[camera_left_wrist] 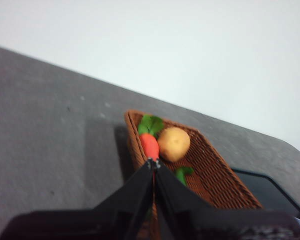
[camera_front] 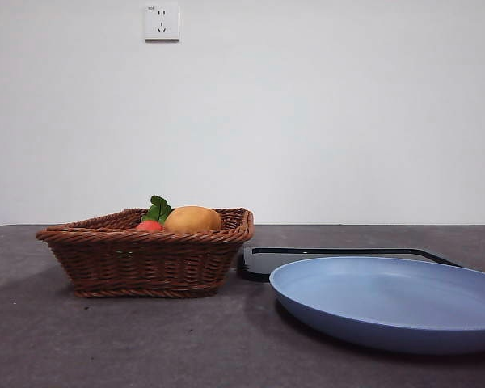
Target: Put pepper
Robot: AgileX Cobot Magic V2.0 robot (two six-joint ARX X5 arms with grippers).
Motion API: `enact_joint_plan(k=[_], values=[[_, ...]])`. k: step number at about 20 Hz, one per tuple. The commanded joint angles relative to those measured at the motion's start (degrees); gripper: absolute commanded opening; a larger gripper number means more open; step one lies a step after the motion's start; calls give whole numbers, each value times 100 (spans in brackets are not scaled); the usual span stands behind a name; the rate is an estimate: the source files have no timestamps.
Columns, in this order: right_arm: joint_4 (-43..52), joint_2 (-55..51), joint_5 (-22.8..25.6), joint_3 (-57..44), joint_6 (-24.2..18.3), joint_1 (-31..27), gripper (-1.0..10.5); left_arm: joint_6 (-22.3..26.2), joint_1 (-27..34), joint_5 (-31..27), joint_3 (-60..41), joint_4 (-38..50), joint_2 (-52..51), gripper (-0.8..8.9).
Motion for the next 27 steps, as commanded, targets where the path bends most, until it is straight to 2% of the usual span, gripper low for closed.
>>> enact_joint_plan(k=[1, 5, 8, 11, 20, 27], values=[[98, 131, -9, 323, 293, 20, 5, -201, 13, 157, 306, -149, 52, 7], [70, 577, -59, 824, 267, 22, 5, -129, 13, 323, 861, -481, 411, 7], [-33, 1040, -278, 1285, 192, 33, 5, 125, 13, 680, 1357, -634, 916, 7], [-525, 1508, -317, 1864, -79, 66, 5, 461, 13, 1038, 1897, -929, 1491, 7], [-2940, 3010, -953, 3939, -1574, 133, 5, 1978, 9, 2114, 3504, -2579, 3003, 7], [-4811, 3807, -1062, 5088, -2680, 205, 5, 3012, -24, 2264, 4312, -4142, 3595, 6]])
